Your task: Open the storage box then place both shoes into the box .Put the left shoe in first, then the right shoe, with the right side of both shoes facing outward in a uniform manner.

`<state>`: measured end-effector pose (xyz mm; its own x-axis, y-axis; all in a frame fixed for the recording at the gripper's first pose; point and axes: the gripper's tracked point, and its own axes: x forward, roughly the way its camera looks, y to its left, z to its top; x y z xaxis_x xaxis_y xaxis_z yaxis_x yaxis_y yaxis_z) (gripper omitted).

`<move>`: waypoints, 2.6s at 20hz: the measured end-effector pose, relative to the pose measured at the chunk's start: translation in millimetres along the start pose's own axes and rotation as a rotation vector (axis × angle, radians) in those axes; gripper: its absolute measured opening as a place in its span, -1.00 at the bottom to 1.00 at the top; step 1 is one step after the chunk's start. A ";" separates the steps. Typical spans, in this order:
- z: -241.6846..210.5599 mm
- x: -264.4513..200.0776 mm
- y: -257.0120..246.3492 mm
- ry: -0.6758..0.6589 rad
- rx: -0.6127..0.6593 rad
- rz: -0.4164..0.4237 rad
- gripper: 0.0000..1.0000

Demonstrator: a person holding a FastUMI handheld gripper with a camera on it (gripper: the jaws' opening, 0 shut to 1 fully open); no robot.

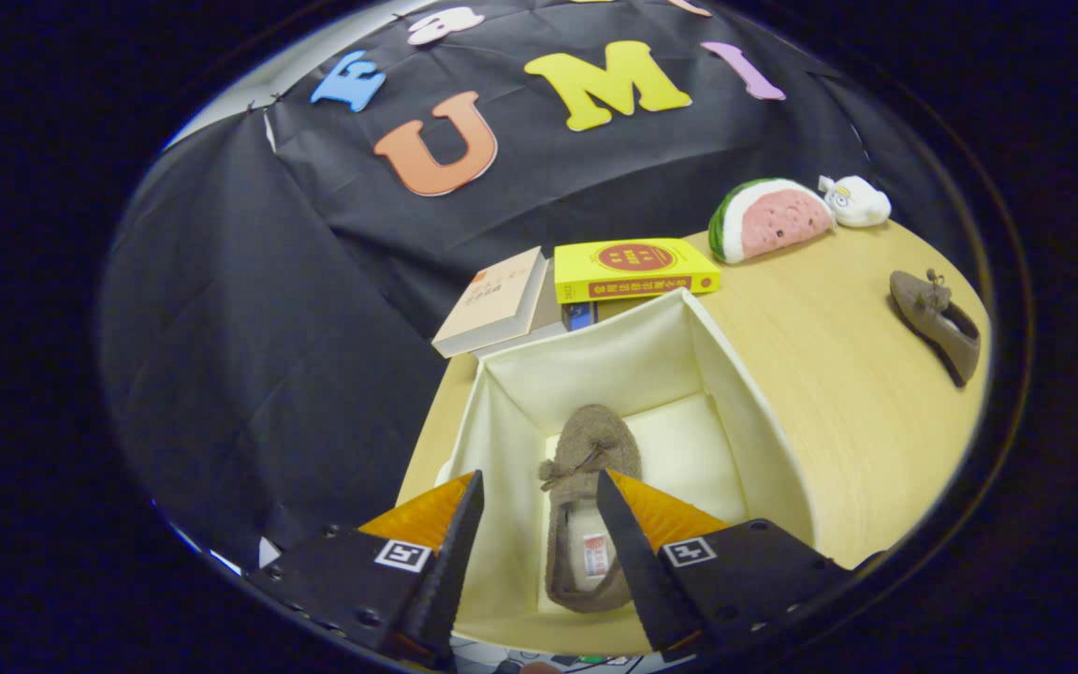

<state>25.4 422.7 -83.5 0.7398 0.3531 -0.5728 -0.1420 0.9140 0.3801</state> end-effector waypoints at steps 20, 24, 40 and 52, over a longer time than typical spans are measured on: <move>171.7 -172.7 -314.8 -0.353 -0.421 -0.151 0.89; 170.6 -179.4 -403.6 -0.285 -0.450 -0.255 0.94; 110.7 -81.7 -546.8 0.138 -0.312 -0.348 0.91; 91.8 -53.6 -549.5 0.191 -0.188 -0.343 -0.96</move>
<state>124.1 -116.8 -195.0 0.6323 0.0374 -0.7738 -0.0397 0.9991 0.0158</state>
